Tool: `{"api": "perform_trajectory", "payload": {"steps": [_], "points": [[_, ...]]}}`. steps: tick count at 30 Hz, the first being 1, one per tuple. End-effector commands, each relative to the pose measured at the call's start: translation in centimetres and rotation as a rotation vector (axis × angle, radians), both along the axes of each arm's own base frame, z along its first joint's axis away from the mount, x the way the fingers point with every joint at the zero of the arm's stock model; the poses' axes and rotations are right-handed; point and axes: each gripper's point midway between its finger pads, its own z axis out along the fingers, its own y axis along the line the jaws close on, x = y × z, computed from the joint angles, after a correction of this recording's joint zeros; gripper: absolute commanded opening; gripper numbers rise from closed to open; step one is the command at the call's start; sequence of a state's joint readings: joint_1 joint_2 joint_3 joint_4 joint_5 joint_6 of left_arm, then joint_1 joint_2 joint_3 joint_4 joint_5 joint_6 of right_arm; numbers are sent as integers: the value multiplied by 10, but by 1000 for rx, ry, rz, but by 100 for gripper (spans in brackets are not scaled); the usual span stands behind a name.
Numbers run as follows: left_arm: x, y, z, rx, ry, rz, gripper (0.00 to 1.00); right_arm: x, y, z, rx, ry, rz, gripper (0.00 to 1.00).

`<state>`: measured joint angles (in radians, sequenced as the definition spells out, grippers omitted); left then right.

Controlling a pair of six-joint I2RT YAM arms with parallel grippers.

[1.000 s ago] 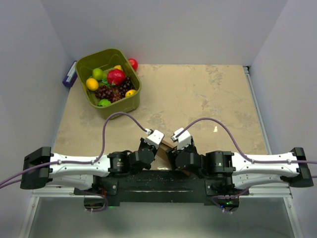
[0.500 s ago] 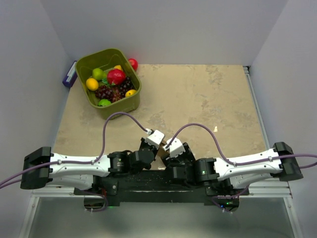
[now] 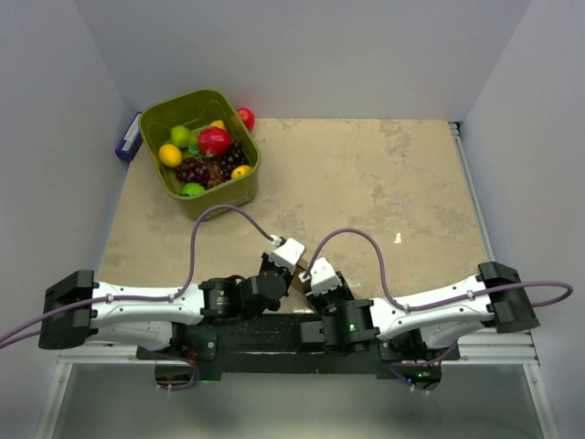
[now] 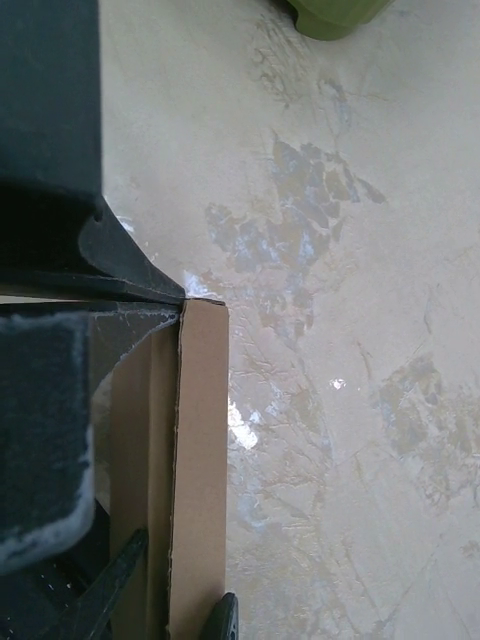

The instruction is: Fold the paper box

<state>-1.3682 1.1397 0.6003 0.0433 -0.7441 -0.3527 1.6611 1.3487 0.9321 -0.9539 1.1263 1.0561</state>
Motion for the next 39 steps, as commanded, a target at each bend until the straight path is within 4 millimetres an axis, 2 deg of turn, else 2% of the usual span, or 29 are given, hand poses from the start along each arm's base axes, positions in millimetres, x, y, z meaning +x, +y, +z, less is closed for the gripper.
{"api": "perform_trajectory", "payload": {"steps": [1,5,10,14,16,17,19,20,25,26,39], "points": [[-14,-4,-1,-8,65,-63,17,2,-4,-4,47,5,-30,37],[-17,-2,19,-80,59,-79,31,1,-6,-9,42,18,-23,36],[-25,2,32,-149,80,-107,38,0,-6,-10,40,24,-21,36],[-27,5,50,-240,94,-118,50,0,-5,-11,38,24,-16,35],[-28,1,57,-279,120,-153,54,-1,-4,-11,40,28,-13,35],[-17,3,62,-309,120,-135,56,-1,-3,-11,41,30,-11,35],[-13,2,64,-340,154,-165,58,-2,-2,-12,37,33,-5,35],[0,3,73,-389,132,-149,59,-2,-1,-12,39,35,-6,35],[17,-4,67,-417,180,-187,64,-3,2,-13,49,43,-3,35],[26,-4,62,-426,189,-174,64,-3,1,-13,48,43,-1,35],[53,-19,45,-472,217,-225,65,-4,0,-14,43,51,0,34]]}}
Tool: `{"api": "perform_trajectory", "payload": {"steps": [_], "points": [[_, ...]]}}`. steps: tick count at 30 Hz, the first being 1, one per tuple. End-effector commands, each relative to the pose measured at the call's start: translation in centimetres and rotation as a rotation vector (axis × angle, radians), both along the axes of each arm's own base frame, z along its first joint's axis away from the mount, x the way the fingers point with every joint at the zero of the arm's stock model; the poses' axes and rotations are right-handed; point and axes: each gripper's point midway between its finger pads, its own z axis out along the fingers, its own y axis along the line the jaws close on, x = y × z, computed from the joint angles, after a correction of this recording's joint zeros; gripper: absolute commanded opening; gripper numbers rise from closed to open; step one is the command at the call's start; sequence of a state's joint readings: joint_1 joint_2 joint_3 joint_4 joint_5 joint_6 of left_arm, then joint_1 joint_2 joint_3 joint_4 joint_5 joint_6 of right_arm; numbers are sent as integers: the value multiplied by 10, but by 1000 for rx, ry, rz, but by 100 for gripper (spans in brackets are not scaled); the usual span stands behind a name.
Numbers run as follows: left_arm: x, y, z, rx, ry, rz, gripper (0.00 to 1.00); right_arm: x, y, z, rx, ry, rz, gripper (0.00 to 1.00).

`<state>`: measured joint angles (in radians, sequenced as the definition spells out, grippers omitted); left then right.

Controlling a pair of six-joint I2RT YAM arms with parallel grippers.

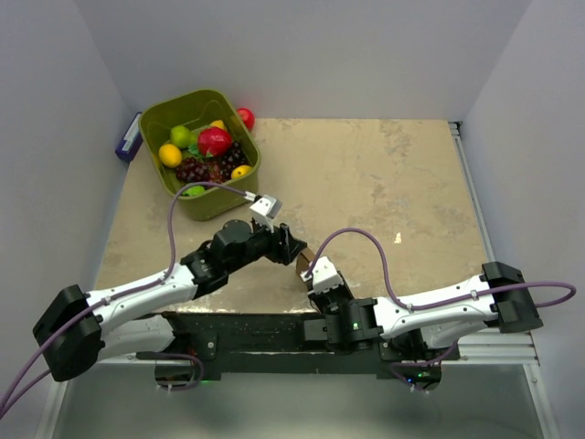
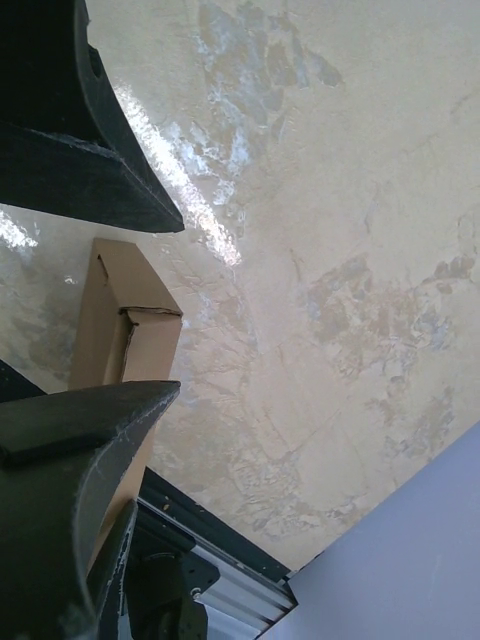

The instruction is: Fold the paper box

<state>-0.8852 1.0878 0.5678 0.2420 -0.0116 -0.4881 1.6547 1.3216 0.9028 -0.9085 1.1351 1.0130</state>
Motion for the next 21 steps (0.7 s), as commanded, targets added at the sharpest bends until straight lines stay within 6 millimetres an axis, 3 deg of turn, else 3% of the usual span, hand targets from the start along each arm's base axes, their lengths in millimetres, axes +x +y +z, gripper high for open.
{"api": "perform_trajectory", "payload": {"steps": [1,9,14,21], "points": [[3,-13,10,-78,-24,-55,65,-7,2,-15,38,65,-11,34],[0,-17,-21,-58,35,-93,63,-7,0,-15,31,64,-10,34],[-10,-10,-52,-28,94,-94,54,-7,0,-14,38,64,-13,34],[-20,0,-83,6,137,-92,43,-9,-2,-15,58,86,-17,46]]}}
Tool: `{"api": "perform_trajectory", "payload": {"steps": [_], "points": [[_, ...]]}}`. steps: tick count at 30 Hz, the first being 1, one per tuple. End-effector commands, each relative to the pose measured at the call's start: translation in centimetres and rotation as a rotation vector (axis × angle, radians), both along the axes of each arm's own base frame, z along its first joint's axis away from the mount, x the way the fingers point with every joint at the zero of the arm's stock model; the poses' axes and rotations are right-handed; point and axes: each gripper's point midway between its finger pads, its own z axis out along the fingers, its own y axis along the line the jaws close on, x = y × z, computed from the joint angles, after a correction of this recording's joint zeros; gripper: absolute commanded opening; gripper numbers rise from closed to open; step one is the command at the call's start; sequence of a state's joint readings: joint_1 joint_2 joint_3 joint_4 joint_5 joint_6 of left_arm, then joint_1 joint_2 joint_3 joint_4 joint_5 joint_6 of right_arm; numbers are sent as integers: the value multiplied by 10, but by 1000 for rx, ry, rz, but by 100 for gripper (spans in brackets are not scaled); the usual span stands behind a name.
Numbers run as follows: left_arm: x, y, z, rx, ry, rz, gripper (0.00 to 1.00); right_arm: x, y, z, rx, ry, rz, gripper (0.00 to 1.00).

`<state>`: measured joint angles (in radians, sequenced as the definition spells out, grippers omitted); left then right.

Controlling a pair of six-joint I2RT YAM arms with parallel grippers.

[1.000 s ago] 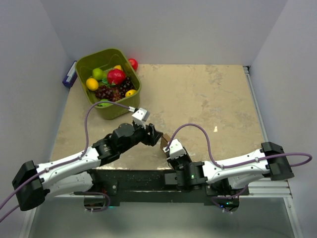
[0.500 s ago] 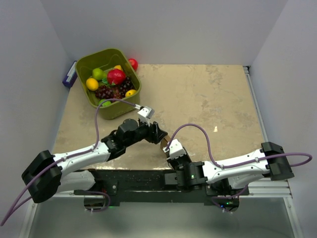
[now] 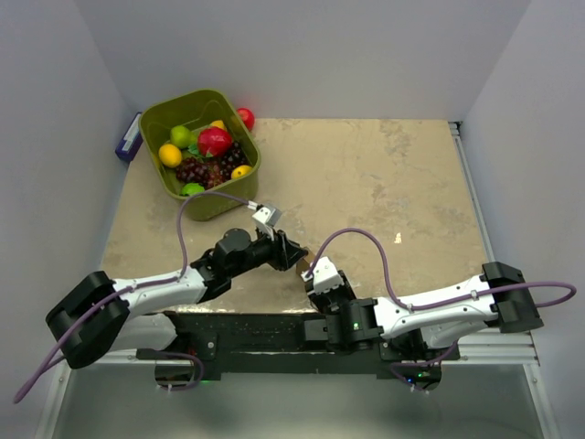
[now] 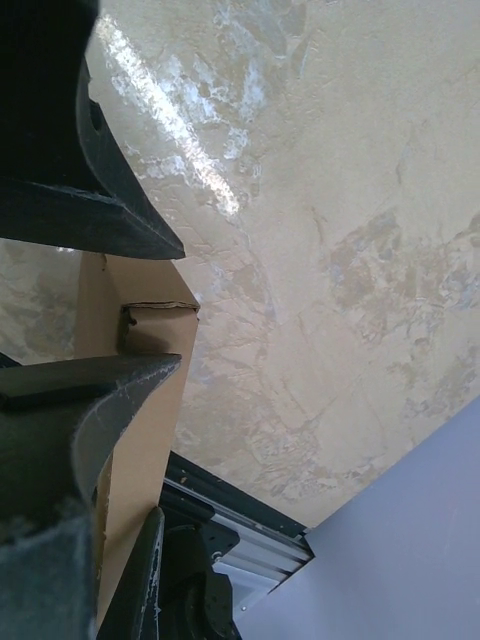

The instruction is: Fold the paper box

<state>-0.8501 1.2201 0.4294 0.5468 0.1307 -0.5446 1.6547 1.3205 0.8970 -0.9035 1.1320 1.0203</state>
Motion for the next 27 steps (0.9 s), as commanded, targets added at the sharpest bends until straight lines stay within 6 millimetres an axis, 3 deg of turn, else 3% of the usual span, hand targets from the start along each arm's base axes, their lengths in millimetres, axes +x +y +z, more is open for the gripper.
{"api": "perform_trajectory", "payload": {"steps": [1,9,12,15,19,20,23,24,26,27], "points": [[-13,14,-47,95,84,-8,42,-9,-2,-14,57,87,-13,47],[-16,16,-60,117,89,-18,37,-16,12,1,167,183,25,74],[-17,18,-62,116,88,-18,36,-12,23,7,228,253,53,78],[-17,21,-64,128,83,-12,36,-5,32,26,324,266,62,80],[-16,23,-66,148,68,-10,36,-2,38,53,453,330,83,80],[-16,24,-67,151,66,-9,36,4,31,58,488,341,61,80],[-16,27,-69,164,61,-2,36,0,17,53,530,417,32,75],[-16,29,-69,166,58,2,36,-3,10,57,565,430,34,70],[-16,30,-69,169,53,5,36,-11,-4,46,572,481,0,65],[-16,30,-68,171,52,6,35,-14,-12,49,599,492,-6,57]]}}
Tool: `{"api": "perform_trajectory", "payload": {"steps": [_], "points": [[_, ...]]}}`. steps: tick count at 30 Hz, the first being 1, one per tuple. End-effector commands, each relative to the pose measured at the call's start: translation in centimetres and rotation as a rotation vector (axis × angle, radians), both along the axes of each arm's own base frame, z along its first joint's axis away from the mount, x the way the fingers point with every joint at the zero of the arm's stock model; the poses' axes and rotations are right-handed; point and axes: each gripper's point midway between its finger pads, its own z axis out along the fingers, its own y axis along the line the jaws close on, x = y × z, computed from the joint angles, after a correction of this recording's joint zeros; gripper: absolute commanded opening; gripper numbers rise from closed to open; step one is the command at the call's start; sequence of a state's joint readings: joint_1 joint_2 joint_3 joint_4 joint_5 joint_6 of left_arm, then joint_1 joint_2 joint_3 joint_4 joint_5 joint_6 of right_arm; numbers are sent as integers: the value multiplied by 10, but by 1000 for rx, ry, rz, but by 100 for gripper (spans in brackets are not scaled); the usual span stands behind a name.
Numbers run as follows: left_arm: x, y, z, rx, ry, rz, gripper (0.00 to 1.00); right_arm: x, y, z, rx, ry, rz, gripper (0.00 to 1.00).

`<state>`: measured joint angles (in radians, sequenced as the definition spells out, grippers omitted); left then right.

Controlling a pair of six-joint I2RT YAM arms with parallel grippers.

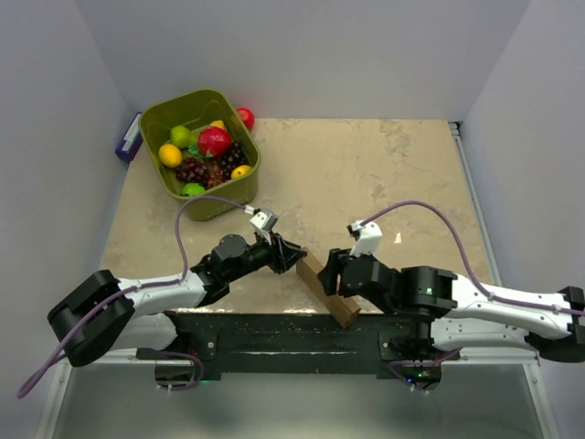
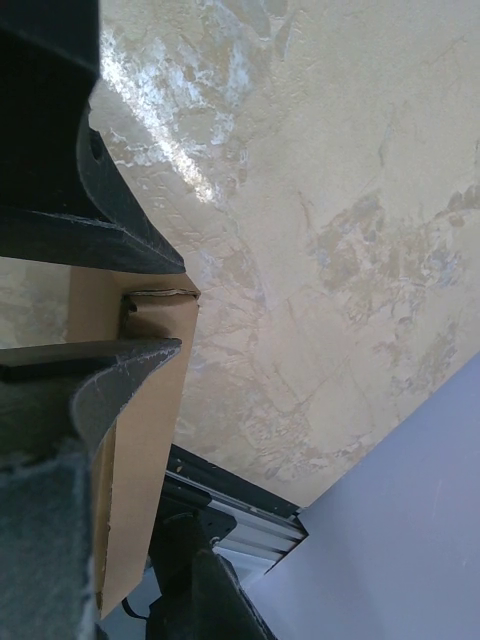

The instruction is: Fold the paper box

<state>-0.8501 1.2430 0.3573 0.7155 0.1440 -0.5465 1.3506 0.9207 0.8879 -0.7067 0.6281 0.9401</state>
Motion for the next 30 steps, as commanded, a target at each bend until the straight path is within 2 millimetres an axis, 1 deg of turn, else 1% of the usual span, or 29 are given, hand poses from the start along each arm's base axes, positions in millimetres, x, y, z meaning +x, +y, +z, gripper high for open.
{"api": "perform_trajectory", "payload": {"steps": [1,2,3,4,5,6,7,9,10,11,14,16,21,24,28,30], "points": [[-12,30,-67,230,92,22,35,-24,-25,-9,74,138,-13,54],[-12,30,-67,231,91,21,35,-27,-34,-13,62,154,-19,51],[-13,31,-67,232,92,21,35,-31,-37,-15,73,171,-16,45],[-13,31,-67,232,92,21,35,-34,-42,-14,103,183,-21,42],[-13,31,-67,232,92,21,35,-37,-48,-17,90,194,-19,38],[-13,31,-67,234,91,22,35,-42,-49,-18,97,213,-4,36],[-12,32,-68,238,91,26,35,-44,-52,-21,100,227,-4,35],[-11,32,-68,243,90,33,35,-52,-63,-30,45,264,3,33],[-11,33,-69,247,93,34,35,-55,-65,-29,39,282,9,33],[-11,33,-69,247,93,35,35,-58,-73,-33,7,294,8,31],[-10,33,-69,247,93,39,35,-65,-81,-33,-2,316,24,31],[-9,33,-68,247,94,42,35,-70,-83,-35,-14,338,45,31],[-9,33,-66,248,89,40,35,-72,-87,-41,-37,349,44,31],[-9,32,-65,248,86,37,35,-68,-83,-39,-22,335,32,31],[-10,31,-63,244,75,27,34,-61,-70,-34,15,308,20,34],[-11,31,-63,246,70,24,34,-59,-67,-36,11,306,10,34]]}}
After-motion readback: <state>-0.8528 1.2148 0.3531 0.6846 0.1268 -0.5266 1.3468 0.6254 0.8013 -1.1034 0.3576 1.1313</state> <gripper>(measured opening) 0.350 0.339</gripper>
